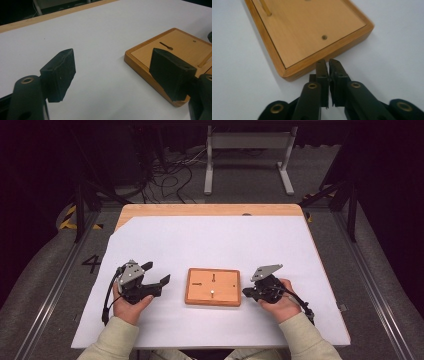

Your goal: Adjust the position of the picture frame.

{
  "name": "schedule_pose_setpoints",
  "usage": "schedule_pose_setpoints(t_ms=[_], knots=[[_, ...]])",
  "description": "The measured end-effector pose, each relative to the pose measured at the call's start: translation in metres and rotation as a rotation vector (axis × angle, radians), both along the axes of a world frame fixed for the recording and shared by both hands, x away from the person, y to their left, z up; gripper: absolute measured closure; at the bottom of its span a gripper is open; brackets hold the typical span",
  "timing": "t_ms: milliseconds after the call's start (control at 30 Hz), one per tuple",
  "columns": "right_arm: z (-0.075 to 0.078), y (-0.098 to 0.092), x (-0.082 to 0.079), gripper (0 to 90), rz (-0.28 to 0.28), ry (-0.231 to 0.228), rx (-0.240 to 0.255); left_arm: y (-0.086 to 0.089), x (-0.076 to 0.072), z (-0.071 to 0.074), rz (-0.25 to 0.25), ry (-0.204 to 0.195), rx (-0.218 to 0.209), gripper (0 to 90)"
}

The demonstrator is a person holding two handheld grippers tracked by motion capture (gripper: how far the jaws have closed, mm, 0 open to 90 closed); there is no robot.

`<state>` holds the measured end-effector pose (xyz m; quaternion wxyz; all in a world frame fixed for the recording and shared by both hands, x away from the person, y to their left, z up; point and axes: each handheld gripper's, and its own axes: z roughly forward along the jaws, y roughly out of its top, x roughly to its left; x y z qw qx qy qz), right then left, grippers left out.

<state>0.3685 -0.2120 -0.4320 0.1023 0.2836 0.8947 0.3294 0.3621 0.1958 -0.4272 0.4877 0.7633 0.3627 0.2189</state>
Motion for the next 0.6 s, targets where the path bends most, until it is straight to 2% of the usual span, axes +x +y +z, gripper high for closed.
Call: schedule_pose_setpoints(t_ms=[100,133,267,400,467,600], knots=[[0.009,-0.006,-0.001,74.1,-0.005,-0.090,0.047,0.000,-0.001,0.003,-0.010,-0.009,0.005,21.4],[0.009,-0.006,-0.001,74.1,-0.005,-0.090,0.047,0.000,-0.001,0.003,-0.010,-0.009,0.005,21.4],[0.021,-0.017,-0.001,62.4,-0.016,-0.193,0.122,-0.003,-0.004,0.007,-0.028,-0.021,0.018,21.4],[0.029,-0.030,0.003,53.9,-0.053,-0.229,0.206,-0.005,-0.005,0.007,-0.037,-0.023,0.026,21.4],[0.032,-0.038,0.006,51.2,-0.087,-0.260,0.273,-0.005,-0.006,0.008,-0.037,-0.026,0.028,21.5],[0.034,-0.050,0.013,47.7,-0.139,-0.283,0.340,-0.004,-0.006,0.008,-0.033,-0.025,0.019,21.6]])
